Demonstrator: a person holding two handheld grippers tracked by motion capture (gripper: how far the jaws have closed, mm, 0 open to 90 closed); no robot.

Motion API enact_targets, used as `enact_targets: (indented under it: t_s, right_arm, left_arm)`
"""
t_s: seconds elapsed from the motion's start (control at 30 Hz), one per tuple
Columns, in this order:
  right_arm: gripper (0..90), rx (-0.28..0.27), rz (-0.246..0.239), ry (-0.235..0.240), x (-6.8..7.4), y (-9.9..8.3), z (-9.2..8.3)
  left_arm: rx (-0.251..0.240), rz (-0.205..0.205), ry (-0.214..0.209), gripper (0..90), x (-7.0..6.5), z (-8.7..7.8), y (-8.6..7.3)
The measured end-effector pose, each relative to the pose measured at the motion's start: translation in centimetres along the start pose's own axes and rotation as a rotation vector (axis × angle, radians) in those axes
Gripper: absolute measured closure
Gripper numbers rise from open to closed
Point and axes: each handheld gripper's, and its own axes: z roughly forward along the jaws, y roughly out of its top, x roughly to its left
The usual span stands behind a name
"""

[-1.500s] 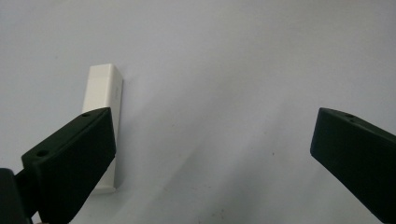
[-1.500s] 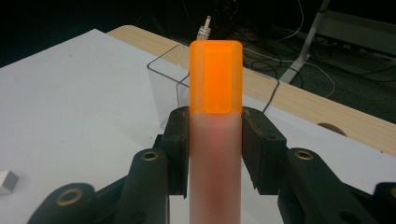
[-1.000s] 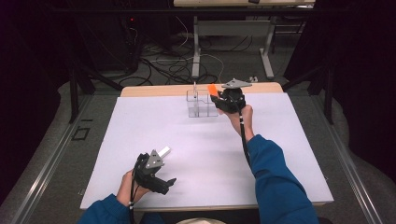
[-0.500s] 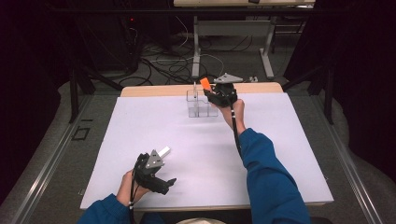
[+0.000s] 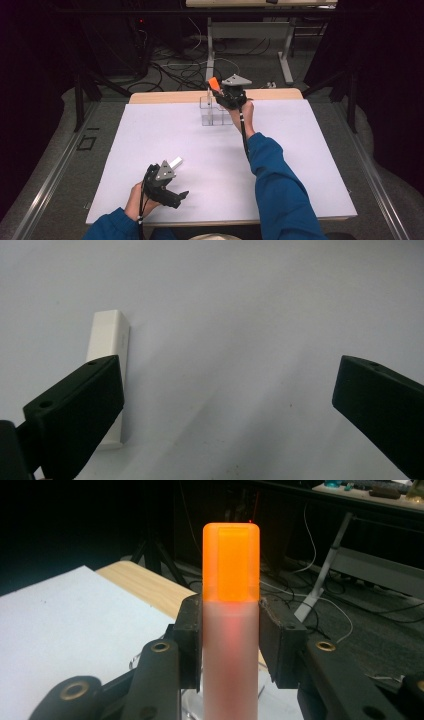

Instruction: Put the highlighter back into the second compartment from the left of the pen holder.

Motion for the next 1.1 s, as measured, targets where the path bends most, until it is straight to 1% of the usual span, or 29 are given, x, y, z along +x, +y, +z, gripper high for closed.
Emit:
enact_targets:
  t_s: [0.07,0.1,0.17,0.2,0.23,0.27,0.33,0.43,0.47,0.53,0.63,0.73,0.8,0.87,0.93,0.97,1.0,1.07,1.1]
  right_arm:
    - [64.4,-0.004,0.007,-0.003,0.0,0.0,0.3]
    - [64.4,-0.009,0.003,-0.008,0.0,0.0,0.4]
    - [64.4,-0.014,-0.007,-0.013,0.0,0.0,0.6]
    - [64.4,-0.012,-0.008,-0.018,0.0,0.0,0.7]
    - [64.4,-0.006,-0.003,-0.019,0.0,0.0,0.7]
    - [64.4,-0.018,0.006,-0.018,-0.1,-0.1,0.9]
    - [64.4,-0.022,0.004,-0.019,-0.1,-0.1,1.1]
    - [64.4,-0.013,0.001,-0.02,0.0,-0.3,1.5]
    - [64.4,-0.016,-0.007,-0.021,0.0,-0.3,1.6]
    - [64.4,-0.018,-0.004,-0.017,0.1,-0.4,1.8]
    - [64.4,-0.008,-0.02,-0.022,0.3,-0.4,2.1]
    - [64.4,-0.008,-0.014,-0.026,0.4,-0.6,2.5]
    - [64.3,-0.001,-0.023,-0.021,0.4,-0.7,2.7]
    - [64.3,0.004,-0.026,-0.027,0.6,-0.8,2.9]
    - [64.1,0.023,-0.027,-0.022,0.6,-1.1,3.2]
    - [63.3,0.036,-0.032,-0.021,0.7,-1.2,3.3]
    - [58.3,0.053,-0.041,-0.031,0.7,-1.3,3.4]
    - [47.2,0.085,-0.022,-0.027,0.7,-1.3,3.4]
    - [42.7,0.115,-0.023,-0.023,0.7,-1.2,3.2]
  left_arm:
    - [0.0,0.0,0.0,0.1,0.0,0.0,0.0]
    - [-0.001,-0.001,-0.002,0.1,0.0,0.0,0.0]
    - [0.012,0.003,-0.011,0.1,0.1,-0.1,0.0]
    - [-0.003,0.0,0.001,0.1,0.0,0.0,0.0]
    - [0.001,0.002,0.0,0.1,0.0,0.0,0.0]
    - [0.0,0.004,0.0,0.1,0.0,0.0,0.0]
    - [0.001,0.004,-0.001,0.1,0.0,0.0,0.0]
    - [-0.001,0.002,0.0,0.1,0.0,0.0,0.0]
    - [0.0,0.002,-0.001,0.1,0.0,0.0,0.0]
    - [0.0,0.003,-0.002,0.1,0.0,0.0,0.0]
    - [-0.002,0.003,-0.001,0.1,0.0,0.0,0.0]
    - [-0.001,0.002,-0.002,0.1,0.0,0.0,0.0]
    - [-0.001,0.003,-0.003,0.1,0.0,0.0,0.0]
    - [-0.001,0.003,-0.003,0.1,0.0,0.0,0.0]
    - [0.005,0.005,-0.009,0.1,0.0,-0.1,0.0]
    - [0.011,0.006,-0.013,0.1,0.0,-0.1,0.1]
    - [0.01,0.006,-0.013,0.1,0.0,-0.2,0.0]
    - [0.009,0.005,-0.011,0.1,0.1,-0.2,0.0]
    - [0.009,0.004,-0.013,0.1,0.1,-0.2,0.0]
